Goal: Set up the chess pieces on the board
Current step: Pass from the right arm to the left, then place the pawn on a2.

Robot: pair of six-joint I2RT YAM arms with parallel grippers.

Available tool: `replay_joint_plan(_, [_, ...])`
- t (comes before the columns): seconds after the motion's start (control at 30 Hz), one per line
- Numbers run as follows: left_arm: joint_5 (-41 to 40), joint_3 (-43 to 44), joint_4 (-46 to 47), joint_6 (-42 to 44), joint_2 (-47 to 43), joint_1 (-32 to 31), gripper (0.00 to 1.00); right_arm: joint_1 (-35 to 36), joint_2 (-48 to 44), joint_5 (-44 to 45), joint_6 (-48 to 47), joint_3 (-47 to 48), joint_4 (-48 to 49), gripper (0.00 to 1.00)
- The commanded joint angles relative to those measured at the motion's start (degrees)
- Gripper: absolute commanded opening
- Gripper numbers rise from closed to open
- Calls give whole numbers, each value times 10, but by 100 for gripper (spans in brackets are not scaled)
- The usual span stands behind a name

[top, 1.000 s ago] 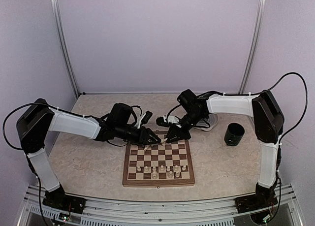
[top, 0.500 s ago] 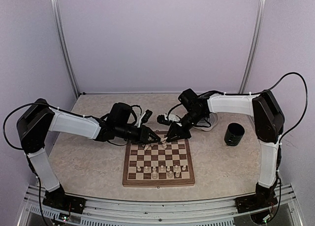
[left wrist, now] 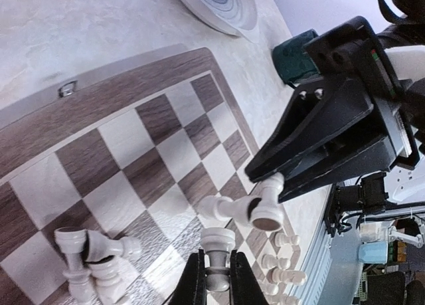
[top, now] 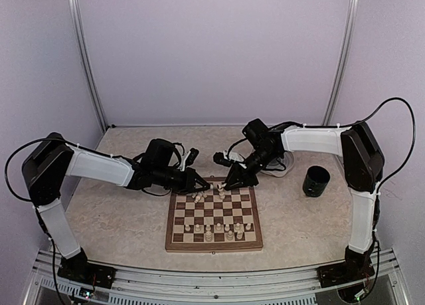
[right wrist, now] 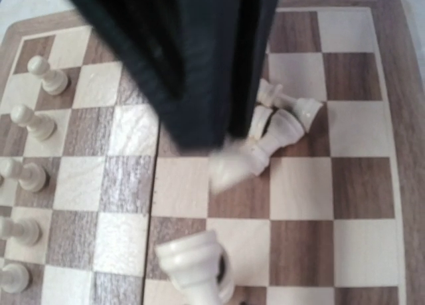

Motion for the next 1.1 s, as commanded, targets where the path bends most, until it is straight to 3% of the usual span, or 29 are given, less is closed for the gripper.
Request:
replay_joint_plan(0.0, [-11, 9, -83, 39, -53, 14, 0, -14, -12, -24, 5, -11, 10, 9])
replay_joint_plan(0.27, [-76, 121, -452, 153, -142, 11, 0, -15, -22, -38, 7, -26, 18, 10])
replay_joint_plan(0.47, [-138, 163, -628, 169, -166, -14, 0, -15, -26, -35, 0, -29, 17, 10])
replay_joint_plan(0.83, [-187, 163, -681, 157, -90, -115, 0, -15, -27, -30, -5, -36, 15, 10])
replay_joint_plan(1.07, [-180, 169, -676, 173, -39, -127, 0, -15, -28, -30, -9, -38, 12, 11])
